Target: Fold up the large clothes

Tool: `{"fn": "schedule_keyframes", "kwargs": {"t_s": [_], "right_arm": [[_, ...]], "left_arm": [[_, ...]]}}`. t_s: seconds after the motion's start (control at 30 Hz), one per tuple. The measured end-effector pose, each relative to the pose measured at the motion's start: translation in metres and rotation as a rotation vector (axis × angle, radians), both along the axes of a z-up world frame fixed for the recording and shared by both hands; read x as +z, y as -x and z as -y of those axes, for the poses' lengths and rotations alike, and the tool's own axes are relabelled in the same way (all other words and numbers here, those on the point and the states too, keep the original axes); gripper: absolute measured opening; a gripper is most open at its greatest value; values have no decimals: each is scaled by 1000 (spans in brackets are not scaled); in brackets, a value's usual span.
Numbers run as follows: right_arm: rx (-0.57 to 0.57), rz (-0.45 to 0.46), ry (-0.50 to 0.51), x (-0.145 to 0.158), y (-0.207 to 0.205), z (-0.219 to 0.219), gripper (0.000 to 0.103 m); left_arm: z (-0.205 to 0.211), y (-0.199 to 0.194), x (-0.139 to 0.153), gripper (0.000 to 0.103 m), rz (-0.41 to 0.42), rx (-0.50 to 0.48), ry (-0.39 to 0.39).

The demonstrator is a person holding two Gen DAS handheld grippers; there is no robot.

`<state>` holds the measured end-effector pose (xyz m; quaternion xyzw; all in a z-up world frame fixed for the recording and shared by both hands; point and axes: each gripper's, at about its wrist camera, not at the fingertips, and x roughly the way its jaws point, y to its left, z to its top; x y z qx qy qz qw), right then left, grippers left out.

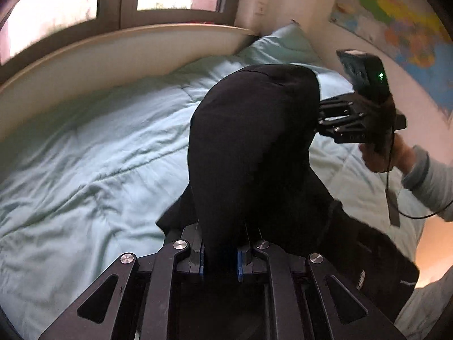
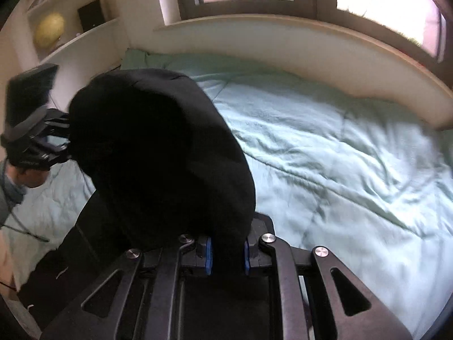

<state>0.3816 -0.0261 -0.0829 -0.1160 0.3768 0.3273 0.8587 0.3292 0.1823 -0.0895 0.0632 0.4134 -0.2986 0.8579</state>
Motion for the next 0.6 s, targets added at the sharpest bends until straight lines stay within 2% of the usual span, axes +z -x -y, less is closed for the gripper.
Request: {"fn": "schedule_keyframes", "kwargs": {"t_s": [0.13,0.2,0.3,0.37,0.4,0.47,0.5,0.6], "right_arm": [[-26,49,93,2,84,2,19],[-31,33,137,-10,110,3,19],[-47,-78,185,-58,139,1,19],[-54,-151,211,-93,149,-1,20],[-57,-191,220,-109,150,-2,20],[-71,-257,282,-135,154,-4,20],[-73,-266,289,-136,156,-3,20],[-86,-279,249,-111,163,18,24]], "left_arm": [[14,64,-9,18,-18,41,-10],[17,89,-33,18,-85,64,-2],[16,111,-101,20,-244,136,-11],[11,120,-146,19,-334,202,32],[8,121,-153,19,-351,225,57],[0,123,-150,19,-373,267,107],[-4,124,-138,19,-370,268,114],[-15,138,-103,22,-349,243,86]]}}
